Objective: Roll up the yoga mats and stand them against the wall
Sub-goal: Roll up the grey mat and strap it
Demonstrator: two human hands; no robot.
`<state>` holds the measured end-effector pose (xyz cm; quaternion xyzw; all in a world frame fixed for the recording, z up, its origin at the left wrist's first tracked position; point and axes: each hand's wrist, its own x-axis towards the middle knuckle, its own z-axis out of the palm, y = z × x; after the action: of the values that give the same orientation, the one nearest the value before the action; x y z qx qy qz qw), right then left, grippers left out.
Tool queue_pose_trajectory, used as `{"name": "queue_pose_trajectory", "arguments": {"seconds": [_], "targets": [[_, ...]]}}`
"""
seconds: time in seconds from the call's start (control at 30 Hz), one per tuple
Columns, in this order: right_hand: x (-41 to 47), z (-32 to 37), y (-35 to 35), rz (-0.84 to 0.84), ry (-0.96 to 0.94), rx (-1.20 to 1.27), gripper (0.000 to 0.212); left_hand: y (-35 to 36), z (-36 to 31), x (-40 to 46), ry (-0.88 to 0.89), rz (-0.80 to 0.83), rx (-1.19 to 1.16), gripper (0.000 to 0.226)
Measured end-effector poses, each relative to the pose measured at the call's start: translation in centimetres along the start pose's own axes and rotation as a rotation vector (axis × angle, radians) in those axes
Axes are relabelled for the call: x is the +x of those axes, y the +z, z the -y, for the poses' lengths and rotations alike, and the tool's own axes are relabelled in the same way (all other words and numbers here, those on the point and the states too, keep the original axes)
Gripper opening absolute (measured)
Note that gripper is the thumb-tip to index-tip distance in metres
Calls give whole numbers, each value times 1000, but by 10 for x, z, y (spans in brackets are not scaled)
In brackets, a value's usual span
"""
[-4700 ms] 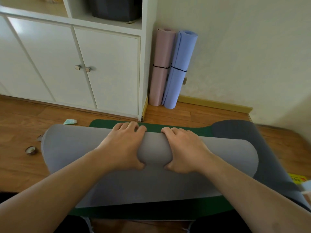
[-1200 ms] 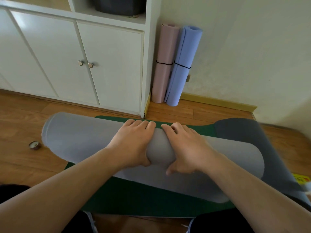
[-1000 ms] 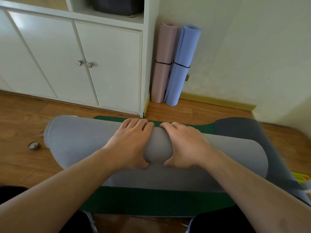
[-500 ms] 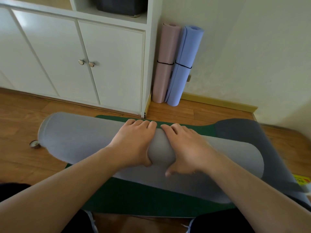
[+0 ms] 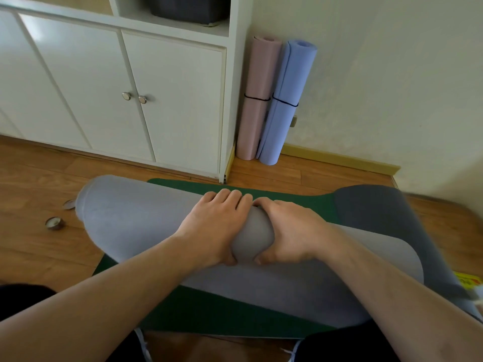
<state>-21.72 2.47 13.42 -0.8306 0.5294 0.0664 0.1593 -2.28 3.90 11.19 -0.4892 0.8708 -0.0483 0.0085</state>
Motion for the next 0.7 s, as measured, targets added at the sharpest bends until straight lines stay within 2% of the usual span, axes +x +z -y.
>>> {"name": "queue_pose_trajectory", "arguments": {"seconds": [0.13,0.2,0.27,0.37,0.47,0.57,0.7], "targets": [[-4,1,2,-38,-37,-135,139,-1,5,3,-40,19,-92,106],[-3,4,6,-42,-34,-208,148,-4,8,3,-68,36,-155,101],[-1,7,8,-67,-45,-227,141,-7,11,2,-92,72,-192,98],[0,7,5,-126,-71,-188,116,-8,14,-1,-99,91,-208,100],[1,7,0,-100,-42,-124,101,-7,14,-8,-44,116,-128,120],[1,7,-3,-36,13,-71,99,-4,6,-9,-26,134,9,140],[0,4,-2,1,20,-28,98,-1,0,-2,-5,68,-8,119]]}}
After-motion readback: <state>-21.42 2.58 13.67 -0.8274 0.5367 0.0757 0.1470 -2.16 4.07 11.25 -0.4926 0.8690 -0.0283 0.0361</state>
